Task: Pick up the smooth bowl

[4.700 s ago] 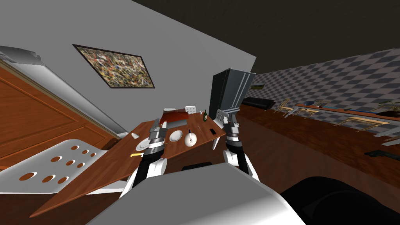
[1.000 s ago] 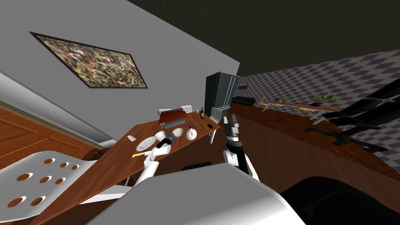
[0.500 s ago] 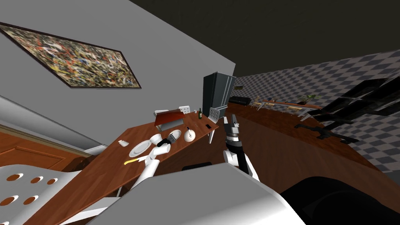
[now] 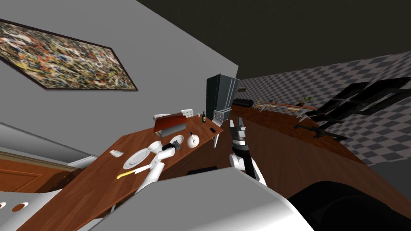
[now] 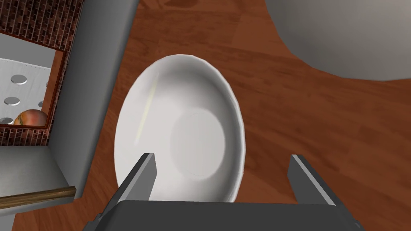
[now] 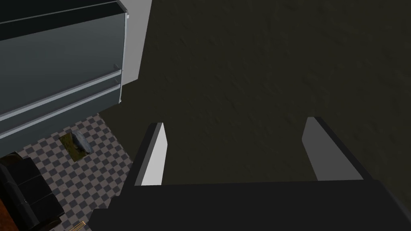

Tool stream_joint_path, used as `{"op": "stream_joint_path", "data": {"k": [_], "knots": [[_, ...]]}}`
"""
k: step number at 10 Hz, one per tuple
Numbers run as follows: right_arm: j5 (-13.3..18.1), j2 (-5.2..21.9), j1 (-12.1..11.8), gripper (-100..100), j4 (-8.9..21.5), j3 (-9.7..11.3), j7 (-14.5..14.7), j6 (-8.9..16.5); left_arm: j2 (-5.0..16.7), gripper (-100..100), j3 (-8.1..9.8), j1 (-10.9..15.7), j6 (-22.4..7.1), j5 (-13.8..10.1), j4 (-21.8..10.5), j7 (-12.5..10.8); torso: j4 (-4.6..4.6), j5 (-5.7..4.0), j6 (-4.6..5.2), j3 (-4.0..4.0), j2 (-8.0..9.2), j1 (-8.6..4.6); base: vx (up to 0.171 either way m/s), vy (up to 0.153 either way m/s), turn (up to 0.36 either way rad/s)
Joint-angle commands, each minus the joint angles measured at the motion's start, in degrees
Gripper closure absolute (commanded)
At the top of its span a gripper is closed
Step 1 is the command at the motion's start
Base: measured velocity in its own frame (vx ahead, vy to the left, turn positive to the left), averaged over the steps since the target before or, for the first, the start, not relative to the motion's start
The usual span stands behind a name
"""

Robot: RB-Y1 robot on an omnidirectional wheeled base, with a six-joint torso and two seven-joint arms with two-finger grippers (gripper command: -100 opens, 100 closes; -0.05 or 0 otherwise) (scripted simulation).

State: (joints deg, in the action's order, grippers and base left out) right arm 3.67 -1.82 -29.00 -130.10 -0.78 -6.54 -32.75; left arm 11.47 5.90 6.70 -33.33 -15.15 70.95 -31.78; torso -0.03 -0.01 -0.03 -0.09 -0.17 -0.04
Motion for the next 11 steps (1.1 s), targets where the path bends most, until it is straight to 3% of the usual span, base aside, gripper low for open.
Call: {"op": "stream_joint_path", "data": {"k": [1,2,3,4,5,10,11], "knots": [[0.0,0.0,0.0,0,0.0,0.0,0.0,0.0,-0.1,-100,0.70,0.5,-1.9,-0.8,-1.4,-0.4,0.00,0.00,0.00,0.00,0.00,0.00,0.042,0.001,-0.088],[0.0,0.0,0.0,0,0.0,0.0,0.0,0.0,0.1,-100,0.42,0.5,-1.0,-0.7,-1.1,-0.2,0.00,0.00,0.00,0.00,0.00,0.02,0.019,0.004,-0.017],[0.0,0.0,0.0,0,0.0,0.0,0.0,0.0,0.2,0,0.46,0.5,-1.3,-0.8,-1.2,-0.2,0.01,0.00,-0.01,0.03,0.06,0.02,0.000,0.000,0.000],[0.0,0.0,0.0,0,0.0,0.0,0.0,0.0,0.0,-100,0.33,2.5,-0.1,-1.1,-4.1,0.4,0.03,0.00,-0.01,0.07,0.12,0.01,-0.005,0.004,0.062],[0.0,0.0,0.0,0,0.0,0.0,0.0,0.0,0.0,-100,0.33,2.5,-0.1,-1.1,-4.2,0.4,0.03,0.00,-0.02,0.09,0.16,0.02,-0.008,0.002,0.034],[0.0,0.0,0.0,0,0.0,0.0,0.0,0.0,-0.4,-100,-0.07,8.3,3.5,-2.1,-12.3,2.1,0.04,0.00,-0.01,0.11,0.19,0.02,-0.010,0.005,0.047],[0.0,0.0,0.0,0,0.0,0.0,0.0,0.0,-0.4,-100,-0.07,8.3,3.5,-2.1,-13.2,2.1,0.04,0.00,-0.02,0.11,0.18,0.03,-0.008,0.003,0.023]]}}
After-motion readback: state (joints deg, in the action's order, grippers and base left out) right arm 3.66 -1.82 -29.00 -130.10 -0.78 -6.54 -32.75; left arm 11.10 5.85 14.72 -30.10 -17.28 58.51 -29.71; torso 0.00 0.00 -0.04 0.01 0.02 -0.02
